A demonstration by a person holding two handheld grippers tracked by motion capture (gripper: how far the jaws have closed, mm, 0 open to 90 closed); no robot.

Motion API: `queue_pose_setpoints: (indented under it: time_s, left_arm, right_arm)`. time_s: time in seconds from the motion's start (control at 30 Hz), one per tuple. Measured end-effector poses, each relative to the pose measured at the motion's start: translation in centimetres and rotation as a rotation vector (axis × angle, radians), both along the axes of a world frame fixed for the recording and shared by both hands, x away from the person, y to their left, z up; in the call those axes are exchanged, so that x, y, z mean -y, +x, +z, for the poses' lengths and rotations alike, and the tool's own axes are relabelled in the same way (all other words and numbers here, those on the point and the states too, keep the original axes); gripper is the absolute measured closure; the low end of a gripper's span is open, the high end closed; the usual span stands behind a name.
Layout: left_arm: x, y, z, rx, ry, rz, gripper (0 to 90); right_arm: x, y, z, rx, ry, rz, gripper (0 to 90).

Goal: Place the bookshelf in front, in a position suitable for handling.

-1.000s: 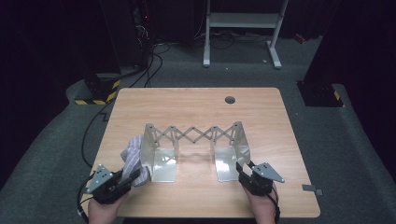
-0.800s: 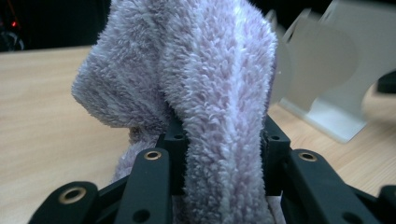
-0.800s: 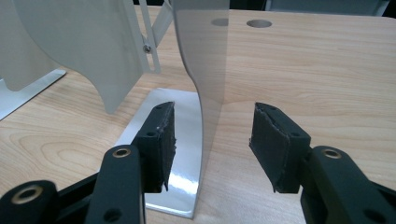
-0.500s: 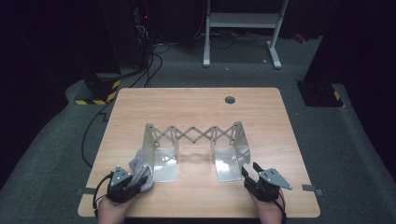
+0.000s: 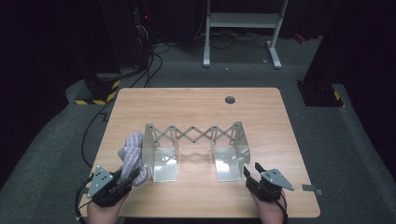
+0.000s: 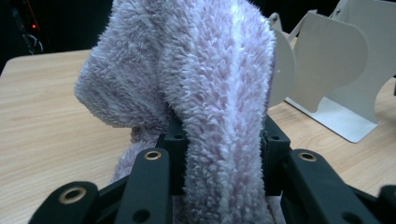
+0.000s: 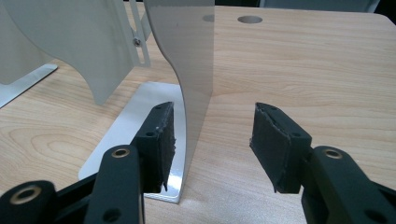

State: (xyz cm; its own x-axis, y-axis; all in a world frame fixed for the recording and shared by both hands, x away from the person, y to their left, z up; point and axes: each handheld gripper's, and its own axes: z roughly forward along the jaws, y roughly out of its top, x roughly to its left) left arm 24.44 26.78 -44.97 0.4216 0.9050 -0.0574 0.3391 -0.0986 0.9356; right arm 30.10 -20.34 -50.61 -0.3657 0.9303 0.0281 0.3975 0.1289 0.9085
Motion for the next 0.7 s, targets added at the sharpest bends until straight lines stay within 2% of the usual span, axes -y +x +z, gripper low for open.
queue_pose_setpoints:
  time_s: [0.03, 0.13, 0.17, 0.23, 0.27, 0.33, 0.4, 0.43, 0.47, 0.53, 0.7]
  left_arm:
    - [0.0, 0.2, -0.4, -0.014, 0.005, 0.002, 64.3]
    - [-0.1, 1.0, -2.1, -0.09, -0.004, -0.005, 64.3]
    - [-0.1, 1.0, -2.1, -0.09, -0.004, -0.005, 64.3]
    - [0.0, 2.3, -4.6, -0.201, 0.022, -0.034, 64.3]
    - [0.0, 2.3, -4.6, -0.201, 0.022, -0.034, 64.3]
    - [-0.1, 3.0, -5.6, -0.257, 0.013, -0.056, 64.3]
    - [0.2, 3.5, -7.0, -0.311, 0.059, -0.059, 64.2]
    - [0.1, 3.5, -7.2, -0.313, 0.061, -0.055, 64.1]
    - [0.0, 3.3, -7.2, -0.309, 0.041, -0.048, 64.1]
    - [-0.4, 3.0, -6.8, -0.286, 0.024, -0.014, 63.6]
    - [-1.6, 2.6, -6.3, -0.26, -0.005, 0.025, 63.5]
  right_arm:
    - [0.0, 0.0, 0.0, 0.0, 0.0, 0.002, 49.2]
    - [-0.1, 0.1, -0.1, -0.002, 0.0, 0.004, 49.1]
    - [-0.1, 0.1, -0.1, -0.004, 0.0, 0.004, 49.2]
    - [-0.1, 0.1, -0.1, -0.002, -0.003, 0.006, 49.2]
    - [-0.1, 0.1, -0.1, -0.002, -0.003, 0.006, 49.2]
    - [-0.1, 0.1, 0.0, -0.002, -0.002, 0.006, 49.2]
    - [-0.1, 0.1, -0.1, -0.003, -0.003, 0.008, 49.2]
    - [-0.1, 0.2, -0.1, -0.003, -0.004, 0.01, 49.2]
    - [-0.2, 0.2, -0.1, -0.004, -0.004, 0.01, 49.2]
    - [-0.1, 0.2, -0.1, -0.004, -0.004, 0.009, 49.2]
    - [0.1, 0.2, -0.1, -0.006, 0.003, 0.004, 49.2]
